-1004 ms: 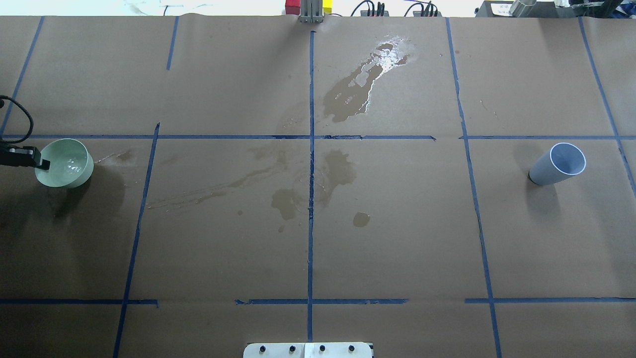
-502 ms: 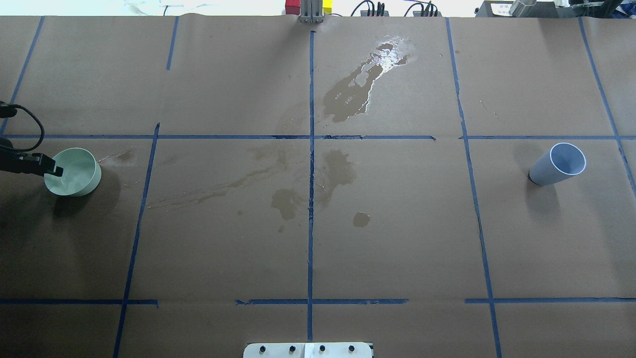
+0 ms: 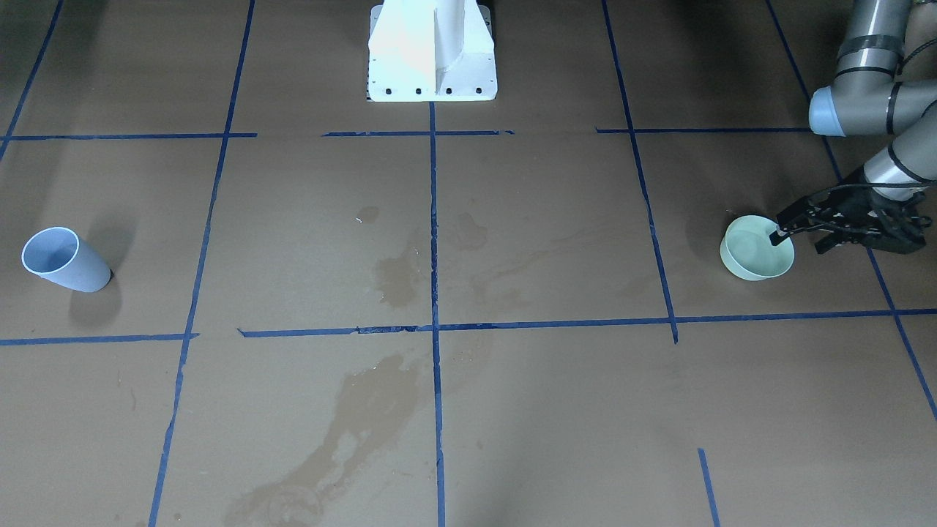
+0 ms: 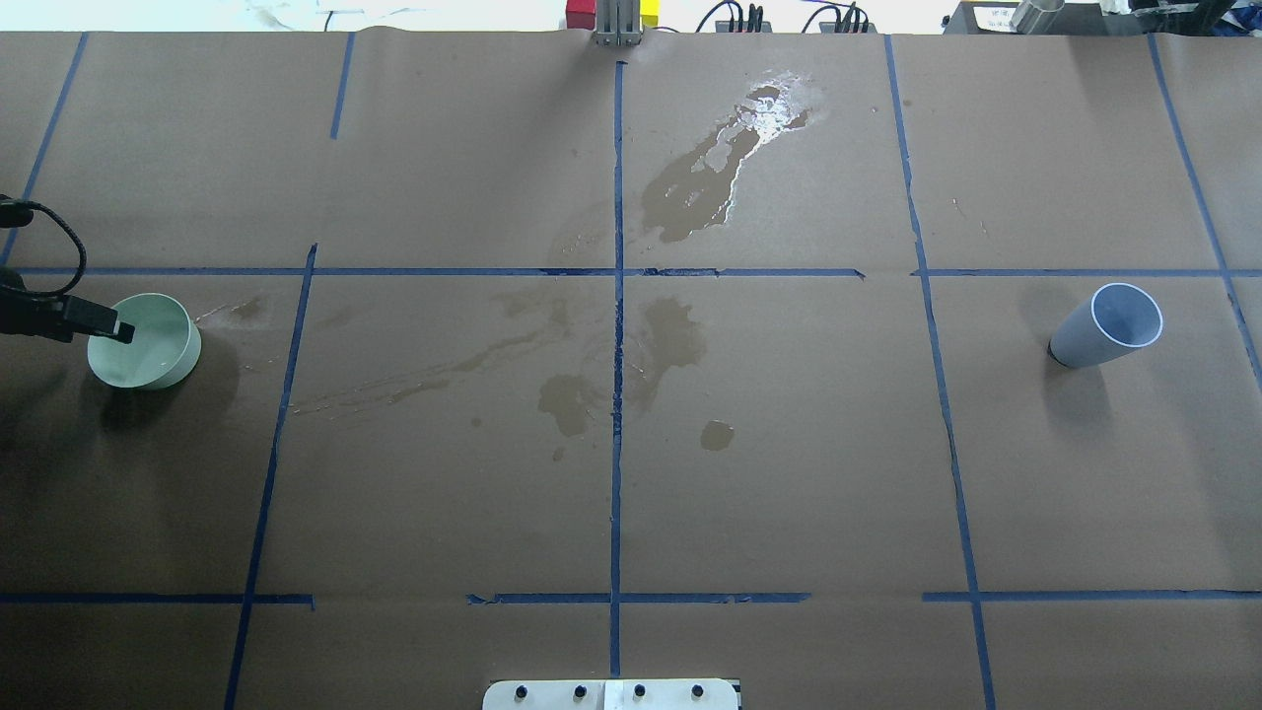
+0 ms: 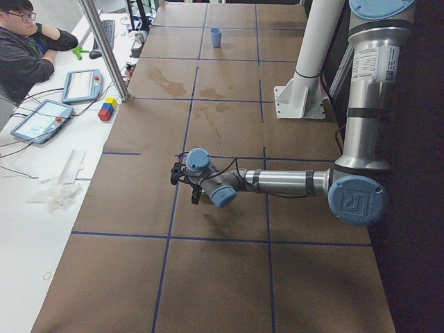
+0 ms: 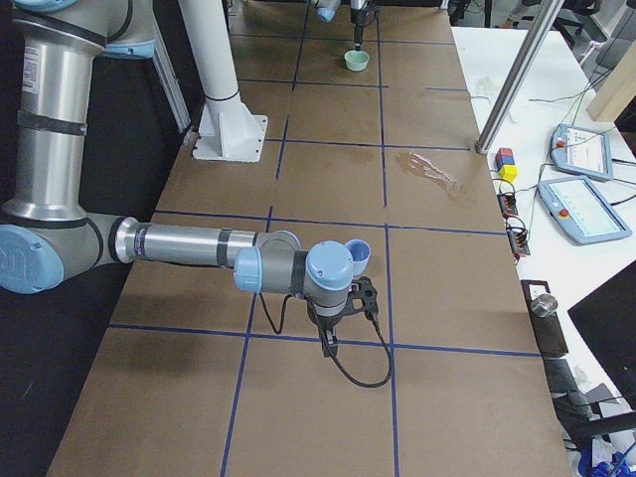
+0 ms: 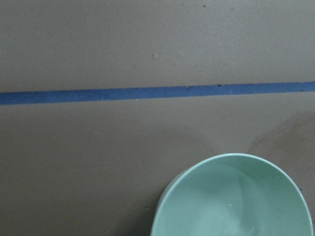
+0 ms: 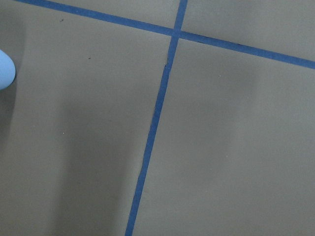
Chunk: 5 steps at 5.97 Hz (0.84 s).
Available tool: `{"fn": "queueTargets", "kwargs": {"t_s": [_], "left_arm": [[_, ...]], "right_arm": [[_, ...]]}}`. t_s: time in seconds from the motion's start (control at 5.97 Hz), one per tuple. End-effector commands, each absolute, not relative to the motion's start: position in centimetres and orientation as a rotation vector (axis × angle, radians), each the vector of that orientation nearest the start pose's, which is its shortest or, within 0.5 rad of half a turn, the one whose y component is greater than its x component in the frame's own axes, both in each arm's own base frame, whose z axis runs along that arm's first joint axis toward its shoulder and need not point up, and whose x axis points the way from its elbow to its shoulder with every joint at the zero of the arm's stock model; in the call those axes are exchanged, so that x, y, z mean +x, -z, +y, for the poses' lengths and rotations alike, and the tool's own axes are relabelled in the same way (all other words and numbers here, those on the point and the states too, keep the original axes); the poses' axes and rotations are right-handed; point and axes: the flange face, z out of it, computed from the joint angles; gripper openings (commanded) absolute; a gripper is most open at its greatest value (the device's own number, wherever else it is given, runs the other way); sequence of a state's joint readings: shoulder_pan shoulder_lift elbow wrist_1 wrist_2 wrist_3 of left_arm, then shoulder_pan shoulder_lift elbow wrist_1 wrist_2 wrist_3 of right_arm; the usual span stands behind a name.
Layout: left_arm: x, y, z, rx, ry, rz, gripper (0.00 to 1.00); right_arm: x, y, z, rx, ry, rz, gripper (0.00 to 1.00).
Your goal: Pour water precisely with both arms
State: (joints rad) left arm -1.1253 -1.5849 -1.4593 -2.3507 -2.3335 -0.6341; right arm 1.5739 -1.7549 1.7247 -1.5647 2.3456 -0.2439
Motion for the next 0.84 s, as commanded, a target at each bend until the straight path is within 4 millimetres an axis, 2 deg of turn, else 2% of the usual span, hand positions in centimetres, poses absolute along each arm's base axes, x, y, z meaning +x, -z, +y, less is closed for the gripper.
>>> {"fn": "queueTargets", "kwargs": {"t_s": [0.0, 0.17, 0.33, 0.5, 0.67], "left_arm": [[9.8, -61.2, -51.4, 0.197, -0.17, 0.878, 1.0], [6.0, -60.7, -51.7, 0.178, -0.22, 0.823, 1.0], [2.5, -61.8, -51.4, 0.118, -0.245, 0.79, 1.0], [-1.1, -62.6, -50.7, 0.06, -0.23, 0.782, 1.0], [-4.3, -62.1, -49.7, 0.011, -0.181, 0.787, 1.0]], "right_arm": [[6.5, -66.5, -41.3, 0.075, 0.22, -0.773, 1.0], [6.5, -66.4, -41.4, 0.077, 0.221, -0.773, 1.0], [6.5, -66.3, -41.4, 0.078, 0.222, -0.773, 1.0], [6.5, -66.4, -41.4, 0.077, 0.221, -0.771, 1.0], [6.5, -66.3, -41.4, 0.078, 0.222, -0.771, 1.0]]}}
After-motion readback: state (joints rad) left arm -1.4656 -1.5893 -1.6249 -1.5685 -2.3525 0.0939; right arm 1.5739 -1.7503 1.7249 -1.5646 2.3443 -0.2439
